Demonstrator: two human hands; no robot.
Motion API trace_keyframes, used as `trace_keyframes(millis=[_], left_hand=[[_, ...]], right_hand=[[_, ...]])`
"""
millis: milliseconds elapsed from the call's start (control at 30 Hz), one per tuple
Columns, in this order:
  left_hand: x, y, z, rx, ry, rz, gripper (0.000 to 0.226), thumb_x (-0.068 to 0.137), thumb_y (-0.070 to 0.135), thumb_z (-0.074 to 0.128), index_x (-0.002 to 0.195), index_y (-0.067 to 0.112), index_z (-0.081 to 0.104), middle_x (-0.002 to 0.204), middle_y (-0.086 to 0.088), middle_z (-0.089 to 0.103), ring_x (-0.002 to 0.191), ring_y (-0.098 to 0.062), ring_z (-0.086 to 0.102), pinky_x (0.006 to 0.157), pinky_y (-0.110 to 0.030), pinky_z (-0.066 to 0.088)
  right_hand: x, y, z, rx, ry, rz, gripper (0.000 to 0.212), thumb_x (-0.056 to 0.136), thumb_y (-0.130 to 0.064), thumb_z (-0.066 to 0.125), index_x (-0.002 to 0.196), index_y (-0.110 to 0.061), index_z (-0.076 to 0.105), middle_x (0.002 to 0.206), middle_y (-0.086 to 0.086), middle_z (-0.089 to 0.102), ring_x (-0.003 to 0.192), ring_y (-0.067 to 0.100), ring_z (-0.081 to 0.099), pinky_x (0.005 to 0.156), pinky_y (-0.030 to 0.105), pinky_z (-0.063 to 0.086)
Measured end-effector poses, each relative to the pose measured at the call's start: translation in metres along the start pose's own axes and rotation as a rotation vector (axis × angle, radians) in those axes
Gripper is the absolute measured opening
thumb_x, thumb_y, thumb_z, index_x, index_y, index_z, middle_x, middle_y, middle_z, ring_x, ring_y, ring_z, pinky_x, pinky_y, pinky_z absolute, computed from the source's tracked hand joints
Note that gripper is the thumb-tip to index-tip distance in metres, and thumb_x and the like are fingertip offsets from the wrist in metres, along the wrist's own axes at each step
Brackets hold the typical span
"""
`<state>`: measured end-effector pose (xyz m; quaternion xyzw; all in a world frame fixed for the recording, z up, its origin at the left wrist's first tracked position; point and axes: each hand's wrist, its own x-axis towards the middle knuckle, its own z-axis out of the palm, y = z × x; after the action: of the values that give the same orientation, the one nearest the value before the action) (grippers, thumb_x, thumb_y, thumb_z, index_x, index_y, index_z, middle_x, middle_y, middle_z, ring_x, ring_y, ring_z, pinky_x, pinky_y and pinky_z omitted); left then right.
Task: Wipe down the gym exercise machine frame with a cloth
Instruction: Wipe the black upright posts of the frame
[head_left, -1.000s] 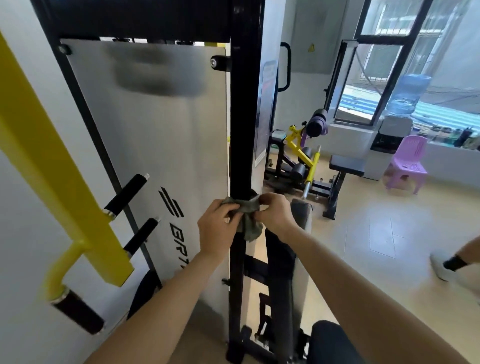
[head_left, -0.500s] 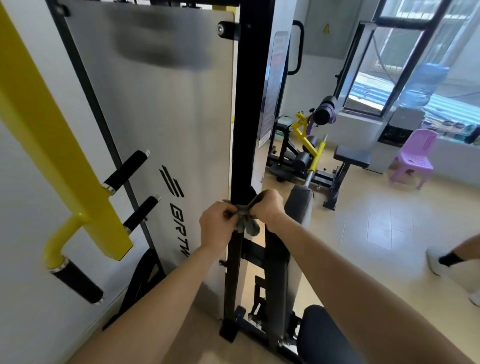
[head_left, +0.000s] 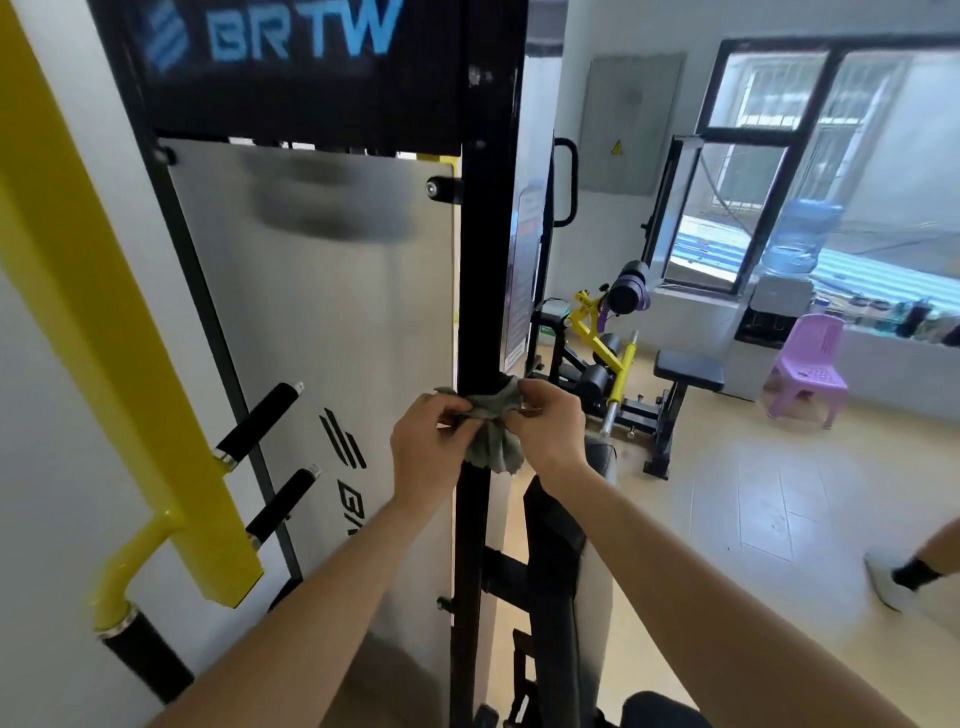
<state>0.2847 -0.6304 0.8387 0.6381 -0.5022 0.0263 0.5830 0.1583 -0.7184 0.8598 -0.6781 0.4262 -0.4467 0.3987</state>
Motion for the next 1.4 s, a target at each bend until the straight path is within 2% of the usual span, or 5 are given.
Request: trace_keyframes(millis=[300, 533, 933, 1167, 1400], left_hand=[[0.023, 0.018, -0.018, -0.071, 0.029, 0.05, 0.011, 0.089, 0.014, 0.072, 0.099, 0.016, 0.073, 0.095, 0.016, 0.064, 0.081, -0.004, 0.068, 0.08, -0.021, 0.057], [-0.01, -0.024, -0.005, -0.101, -0.081, -0.148, 0.011, 0.087, 0.018, 0.074, 0.099, 0.019, 0.075, 0.099, 0.007, 0.071, 0.083, -0.004, 0.068, 0.082, -0.016, 0.054], [-0.087, -0.114, 0.023, -0.068, -0.312, -0.478, 0.01, 0.084, 0.019, 0.077, 0.094, 0.021, 0.077, 0.094, 0.007, 0.074, 0.087, -0.011, 0.071, 0.088, -0.039, 0.058], [-0.129, -0.163, 0.038, -0.073, -0.397, -0.569, 0.012, 0.09, 0.016, 0.072, 0.101, 0.016, 0.077, 0.102, 0.001, 0.075, 0.092, -0.017, 0.072, 0.09, -0.042, 0.058], [-0.159, -0.194, 0.053, -0.051, -0.487, -0.699, 0.014, 0.09, 0.028, 0.07, 0.097, 0.019, 0.078, 0.093, 0.003, 0.077, 0.084, -0.015, 0.071, 0.083, -0.041, 0.058]], right_hand=[[-0.021, -0.031, 0.018, 0.065, 0.165, -0.104, 0.033, 0.087, -0.007, 0.063, 0.115, -0.019, 0.073, 0.103, -0.004, 0.073, 0.097, 0.009, 0.068, 0.088, 0.027, 0.059], [-0.06, 0.03, 0.058, 0.026, 0.234, 0.168, 0.021, 0.088, -0.009, 0.07, 0.103, -0.023, 0.076, 0.091, -0.009, 0.073, 0.088, 0.01, 0.069, 0.088, 0.038, 0.06], [-0.109, 0.115, 0.11, 0.014, 0.23, 0.389, 0.031, 0.092, -0.001, 0.058, 0.113, -0.022, 0.068, 0.102, -0.006, 0.071, 0.097, 0.012, 0.067, 0.085, 0.026, 0.057], [-0.119, 0.182, 0.133, -0.095, 0.263, 0.496, 0.015, 0.086, -0.006, 0.063, 0.09, -0.02, 0.067, 0.087, 0.001, 0.072, 0.084, 0.022, 0.069, 0.078, 0.042, 0.059], [-0.134, 0.232, 0.145, -0.112, 0.26, 0.627, 0.015, 0.081, -0.004, 0.064, 0.084, -0.015, 0.073, 0.074, -0.002, 0.069, 0.069, 0.015, 0.064, 0.061, 0.028, 0.05]])
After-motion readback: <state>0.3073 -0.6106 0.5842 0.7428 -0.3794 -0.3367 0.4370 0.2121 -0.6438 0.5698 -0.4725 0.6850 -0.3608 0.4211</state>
